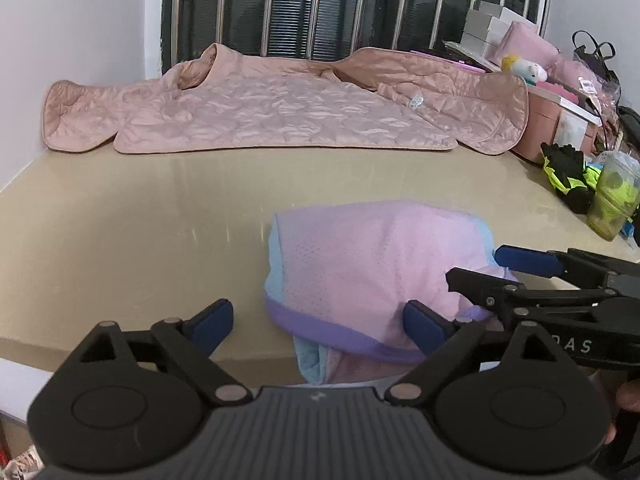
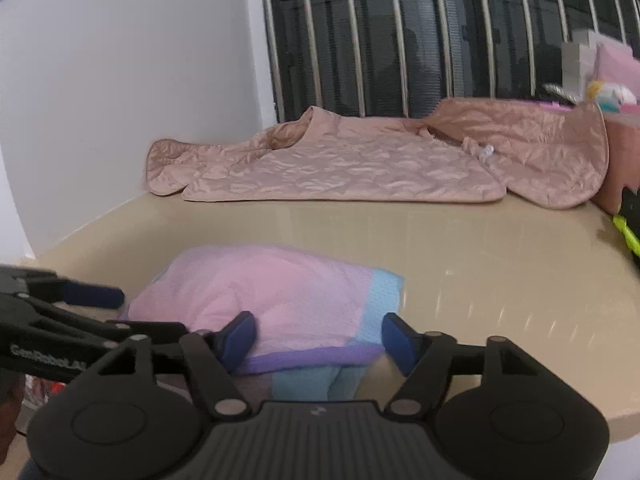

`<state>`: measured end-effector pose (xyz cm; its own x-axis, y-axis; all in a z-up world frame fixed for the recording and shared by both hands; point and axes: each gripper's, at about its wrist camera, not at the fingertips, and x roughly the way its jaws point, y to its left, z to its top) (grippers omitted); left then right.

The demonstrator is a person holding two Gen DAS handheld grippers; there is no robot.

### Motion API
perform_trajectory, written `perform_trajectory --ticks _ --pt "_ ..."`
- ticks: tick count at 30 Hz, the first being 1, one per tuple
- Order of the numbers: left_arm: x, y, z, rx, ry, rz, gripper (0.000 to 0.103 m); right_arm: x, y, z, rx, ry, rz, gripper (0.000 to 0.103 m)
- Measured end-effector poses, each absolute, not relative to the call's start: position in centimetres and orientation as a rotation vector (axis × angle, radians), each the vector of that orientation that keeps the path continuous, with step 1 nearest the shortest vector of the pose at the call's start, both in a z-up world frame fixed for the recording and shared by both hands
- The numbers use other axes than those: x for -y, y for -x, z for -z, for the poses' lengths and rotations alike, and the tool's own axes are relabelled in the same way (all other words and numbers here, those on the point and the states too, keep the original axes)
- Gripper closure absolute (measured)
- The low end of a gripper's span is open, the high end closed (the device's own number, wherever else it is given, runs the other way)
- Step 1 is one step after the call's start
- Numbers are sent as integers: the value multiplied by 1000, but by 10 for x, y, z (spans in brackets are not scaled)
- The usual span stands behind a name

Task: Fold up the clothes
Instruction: 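Open the left tool and withdraw it above the folded bundle, then pinch the bundle's purple trim with both tools together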

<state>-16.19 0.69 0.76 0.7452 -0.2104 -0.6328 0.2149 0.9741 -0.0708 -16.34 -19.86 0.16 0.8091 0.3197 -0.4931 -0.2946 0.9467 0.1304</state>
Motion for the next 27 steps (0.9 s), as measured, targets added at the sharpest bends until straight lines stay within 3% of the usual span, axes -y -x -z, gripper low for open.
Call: perform_trajectory --ticks 8,11,13,17,19,27 --pt "-4 166 -7 -678 -26 258 15 200 164 -3 -543 -38 -332 32" --pt "-1 168 -9 -678 -25 298 33 200 164 -3 -547 -35 -345 38" --pt "1 169 -10 -680 -22 324 45 198 164 -4 -551 -36 -361 46" --pt "2 170 -12 -693 -9 362 58 194 166 -5 -564 -46 -397 66" --pt "2 170 -12 -701 3 383 73 192 166 -5 -571 -54 -412 73" --pt "-8 164 -18 -721 109 393 90 185 170 -11 -573 -40 -422 89"
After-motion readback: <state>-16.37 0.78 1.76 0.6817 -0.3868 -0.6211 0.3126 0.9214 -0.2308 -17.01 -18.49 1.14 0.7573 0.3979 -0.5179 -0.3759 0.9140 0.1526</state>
